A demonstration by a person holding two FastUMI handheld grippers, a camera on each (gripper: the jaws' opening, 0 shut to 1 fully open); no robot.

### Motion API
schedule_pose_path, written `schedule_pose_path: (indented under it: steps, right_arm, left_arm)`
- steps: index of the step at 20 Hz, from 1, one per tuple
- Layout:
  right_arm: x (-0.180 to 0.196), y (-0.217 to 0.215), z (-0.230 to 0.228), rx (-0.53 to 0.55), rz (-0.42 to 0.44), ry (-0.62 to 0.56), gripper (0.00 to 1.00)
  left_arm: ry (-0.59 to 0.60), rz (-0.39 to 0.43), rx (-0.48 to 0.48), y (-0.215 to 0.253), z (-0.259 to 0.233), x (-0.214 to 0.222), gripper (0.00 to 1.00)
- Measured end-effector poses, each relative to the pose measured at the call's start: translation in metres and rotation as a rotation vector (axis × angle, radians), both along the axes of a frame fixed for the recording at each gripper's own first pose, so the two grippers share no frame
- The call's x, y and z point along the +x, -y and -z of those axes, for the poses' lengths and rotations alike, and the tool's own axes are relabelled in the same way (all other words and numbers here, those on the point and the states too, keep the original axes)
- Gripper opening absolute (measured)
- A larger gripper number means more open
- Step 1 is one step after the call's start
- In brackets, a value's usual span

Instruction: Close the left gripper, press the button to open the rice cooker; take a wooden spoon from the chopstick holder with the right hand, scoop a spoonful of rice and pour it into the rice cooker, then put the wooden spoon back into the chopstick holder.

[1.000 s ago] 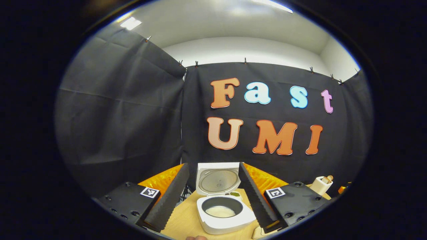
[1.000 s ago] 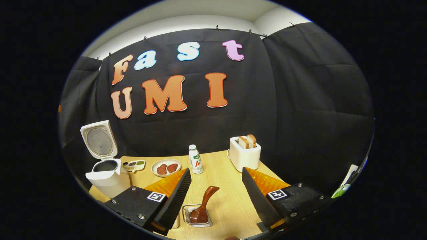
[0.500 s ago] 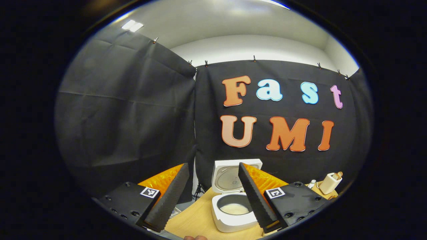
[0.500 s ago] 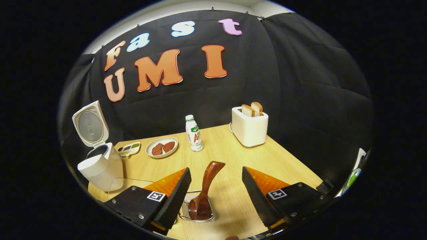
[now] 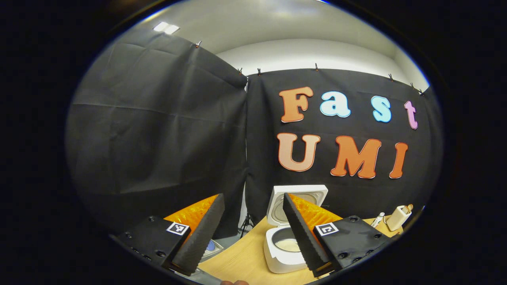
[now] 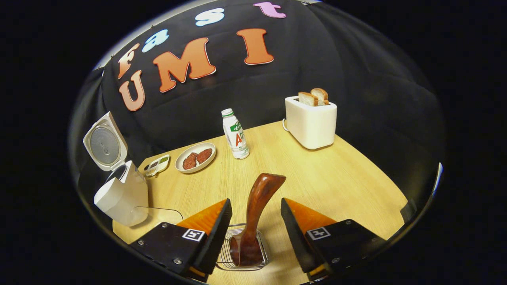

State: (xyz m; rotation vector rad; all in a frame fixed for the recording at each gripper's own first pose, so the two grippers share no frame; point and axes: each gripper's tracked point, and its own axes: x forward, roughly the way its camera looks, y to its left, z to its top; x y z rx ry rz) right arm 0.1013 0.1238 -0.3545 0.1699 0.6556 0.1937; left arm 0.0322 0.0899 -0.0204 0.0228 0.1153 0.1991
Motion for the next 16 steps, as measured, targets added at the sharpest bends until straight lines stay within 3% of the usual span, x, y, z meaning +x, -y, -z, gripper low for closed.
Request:
schedule_pose_path:
  steps: [3, 8, 9, 16]
  right_arm:
    - [0.005, -0.008, -0.001, 0.059, -0.015, -0.027, 0.58]
    - [0.008, -0.014, 0.007, 0.099, -0.028, -0.076, 0.36]
    - [0.009, -0.016, 0.009, 0.113, -0.027, -0.087, 0.25]
    - [0.008, -0.016, 0.009, 0.137, -0.032, -0.119, 0.09]
  left_arm:
    - [-0.018, -0.016, 0.007, -0.008, 0.008, 0.004, 0.97]
    - [-0.04, -0.004, -0.009, -0.006, 0.017, 0.009, 1.0]
    - [-0.043, -0.004, -0.007, -0.008, 0.019, 0.01, 1.0]
    - [-0.051, -0.007, -0.018, -0.01, 0.02, 0.01, 1.0]
